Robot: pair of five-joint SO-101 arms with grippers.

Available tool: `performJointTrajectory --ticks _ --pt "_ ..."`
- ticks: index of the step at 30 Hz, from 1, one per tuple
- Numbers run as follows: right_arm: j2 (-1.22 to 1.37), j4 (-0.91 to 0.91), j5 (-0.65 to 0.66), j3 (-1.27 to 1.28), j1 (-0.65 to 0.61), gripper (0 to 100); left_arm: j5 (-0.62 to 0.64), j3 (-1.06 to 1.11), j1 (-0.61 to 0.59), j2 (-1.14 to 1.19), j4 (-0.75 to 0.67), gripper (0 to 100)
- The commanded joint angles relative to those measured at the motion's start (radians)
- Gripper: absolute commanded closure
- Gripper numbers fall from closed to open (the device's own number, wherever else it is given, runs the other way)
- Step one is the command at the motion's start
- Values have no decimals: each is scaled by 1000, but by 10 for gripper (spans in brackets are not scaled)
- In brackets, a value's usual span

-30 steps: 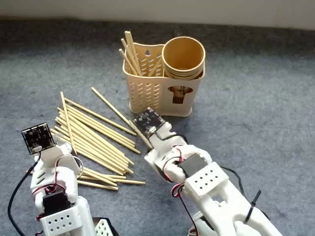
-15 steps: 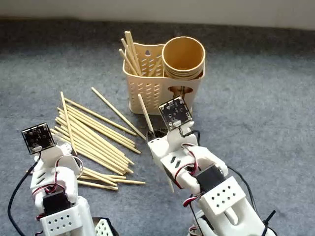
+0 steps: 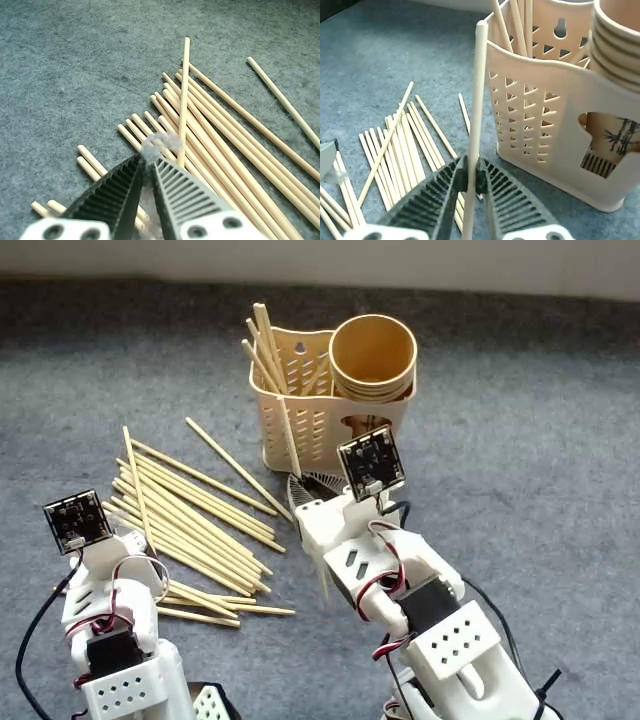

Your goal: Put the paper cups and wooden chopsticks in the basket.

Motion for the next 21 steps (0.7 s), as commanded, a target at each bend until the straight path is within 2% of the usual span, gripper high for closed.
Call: performJointTrajectory --ticks 1,21 --pt "-19 -39 -6 -21 7 993 2 21 21 -5 2 987" --pt "-12 -53 -5 -469 5 993 2 21 21 -5 2 987"
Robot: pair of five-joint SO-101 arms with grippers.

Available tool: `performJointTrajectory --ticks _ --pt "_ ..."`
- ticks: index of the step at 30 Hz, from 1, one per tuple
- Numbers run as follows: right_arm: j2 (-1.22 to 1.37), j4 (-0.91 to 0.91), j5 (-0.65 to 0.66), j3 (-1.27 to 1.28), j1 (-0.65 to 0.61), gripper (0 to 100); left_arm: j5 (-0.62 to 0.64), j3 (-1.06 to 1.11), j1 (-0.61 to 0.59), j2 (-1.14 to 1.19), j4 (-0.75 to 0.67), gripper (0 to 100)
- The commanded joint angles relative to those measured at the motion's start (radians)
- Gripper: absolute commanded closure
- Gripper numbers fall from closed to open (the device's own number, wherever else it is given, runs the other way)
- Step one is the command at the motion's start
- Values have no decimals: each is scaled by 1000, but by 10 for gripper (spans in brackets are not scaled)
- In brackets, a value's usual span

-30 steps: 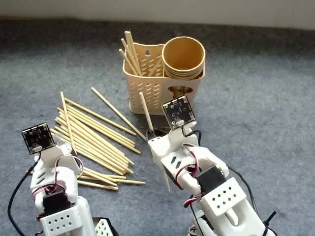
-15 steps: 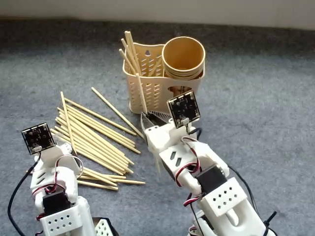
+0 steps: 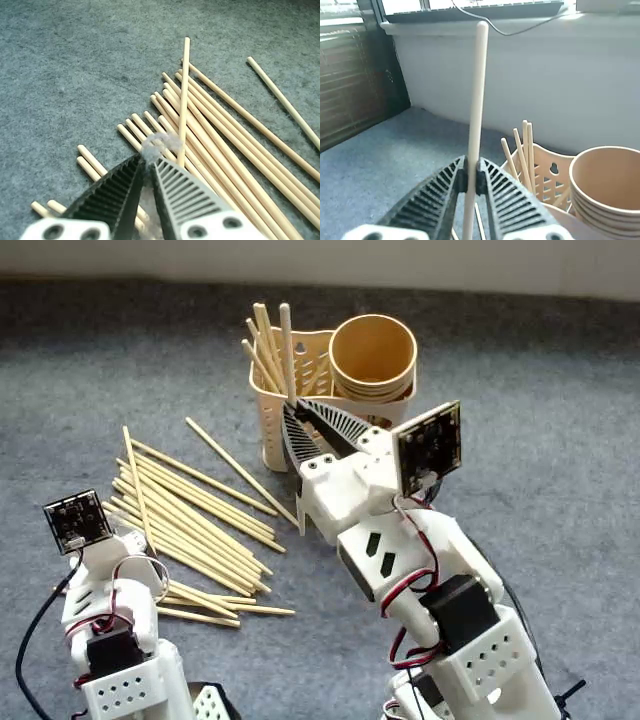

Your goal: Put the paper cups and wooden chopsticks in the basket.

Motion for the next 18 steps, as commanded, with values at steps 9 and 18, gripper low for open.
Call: performJointTrajectory --ticks 9,18 --pt "-10 -371 -2 -91 5 993 2 21 21 -5 2 986" --pt "-1 -427 0 -94 7 993 2 21 21 -5 2 987"
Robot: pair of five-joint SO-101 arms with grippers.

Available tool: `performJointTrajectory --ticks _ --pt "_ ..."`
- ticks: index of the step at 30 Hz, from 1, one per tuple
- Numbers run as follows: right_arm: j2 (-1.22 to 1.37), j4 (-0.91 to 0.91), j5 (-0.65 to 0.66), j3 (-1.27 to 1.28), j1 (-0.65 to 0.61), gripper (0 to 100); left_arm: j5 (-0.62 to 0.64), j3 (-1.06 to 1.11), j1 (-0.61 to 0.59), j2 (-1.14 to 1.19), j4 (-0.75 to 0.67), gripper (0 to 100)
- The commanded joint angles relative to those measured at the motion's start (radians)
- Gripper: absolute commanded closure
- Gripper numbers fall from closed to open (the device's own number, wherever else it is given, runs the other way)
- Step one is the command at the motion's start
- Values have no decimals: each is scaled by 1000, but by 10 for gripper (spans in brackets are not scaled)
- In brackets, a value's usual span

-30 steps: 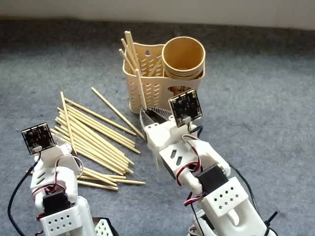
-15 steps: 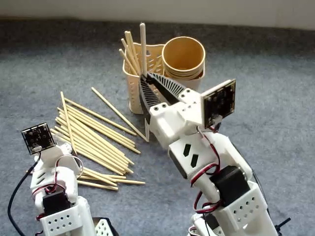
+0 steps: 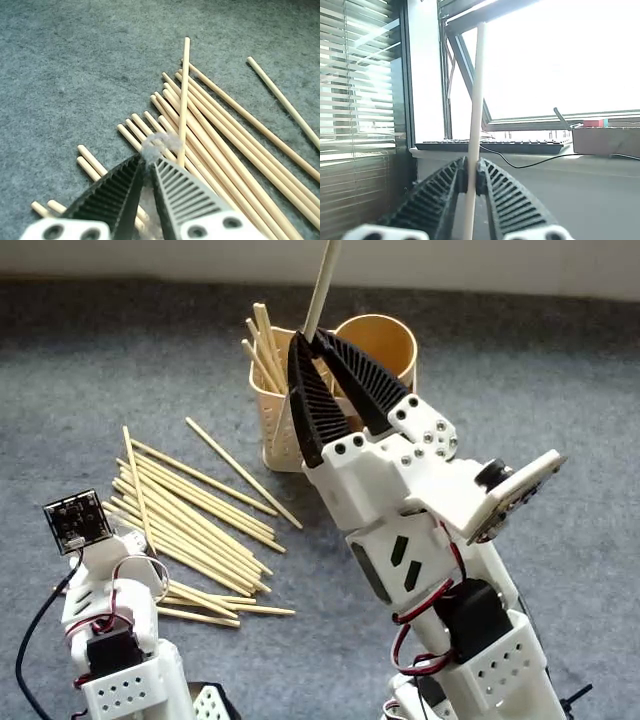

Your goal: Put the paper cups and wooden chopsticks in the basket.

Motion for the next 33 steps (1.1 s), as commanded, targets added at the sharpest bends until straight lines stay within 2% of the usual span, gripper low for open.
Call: performJointTrajectory --ticks 1,12,14,24,33 --pt "19 -30 0 -24 7 993 2 21 21 -5 2 987" --pt "277 -108 0 -133 15 993 2 21 21 -5 3 988" --pt "312 -111 0 -133 47 993 2 21 21 -5 3 988" --pt "522 -412 5 -134 156 993 2 21 21 -5 3 986" --pt "644 -535 175 -122 188 993 2 21 21 -5 3 986"
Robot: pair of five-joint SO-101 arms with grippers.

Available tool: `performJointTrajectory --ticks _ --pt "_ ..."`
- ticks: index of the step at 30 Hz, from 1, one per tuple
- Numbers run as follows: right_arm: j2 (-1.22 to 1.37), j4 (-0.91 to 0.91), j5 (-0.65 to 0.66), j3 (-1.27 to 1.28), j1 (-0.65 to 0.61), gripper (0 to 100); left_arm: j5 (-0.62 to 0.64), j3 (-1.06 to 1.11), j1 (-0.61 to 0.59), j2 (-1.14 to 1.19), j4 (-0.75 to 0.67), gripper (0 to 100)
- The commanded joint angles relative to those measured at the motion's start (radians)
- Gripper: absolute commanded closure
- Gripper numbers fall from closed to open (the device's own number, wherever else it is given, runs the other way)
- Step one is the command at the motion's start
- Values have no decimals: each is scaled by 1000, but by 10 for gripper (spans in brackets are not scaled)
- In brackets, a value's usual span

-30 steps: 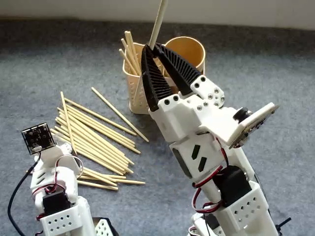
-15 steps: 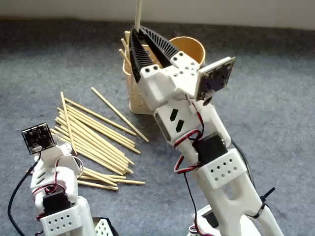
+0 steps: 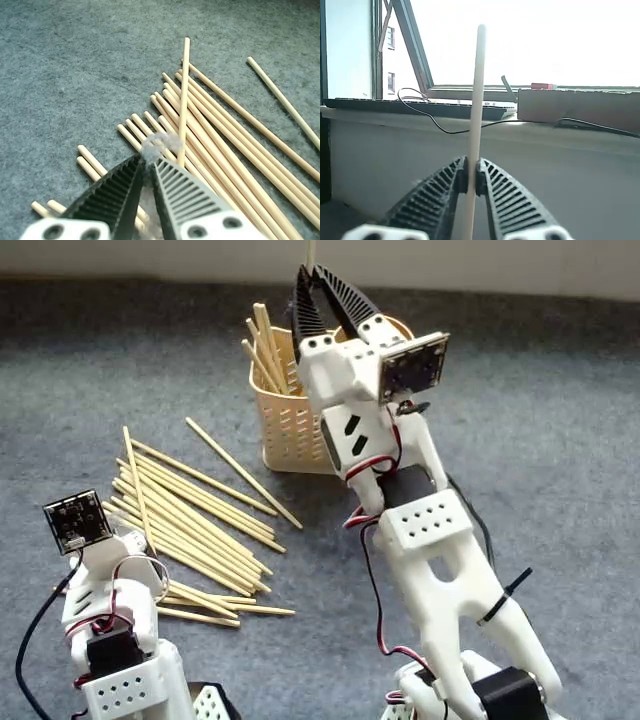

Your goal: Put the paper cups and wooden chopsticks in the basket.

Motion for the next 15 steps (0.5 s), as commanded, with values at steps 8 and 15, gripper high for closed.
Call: performJointTrajectory --ticks 8,15 --pt "-22 -59 43 59 10 992 2 21 21 -5 3 986" --pt "-22 -59 44 143 8 929 2 21 21 -5 3 986"
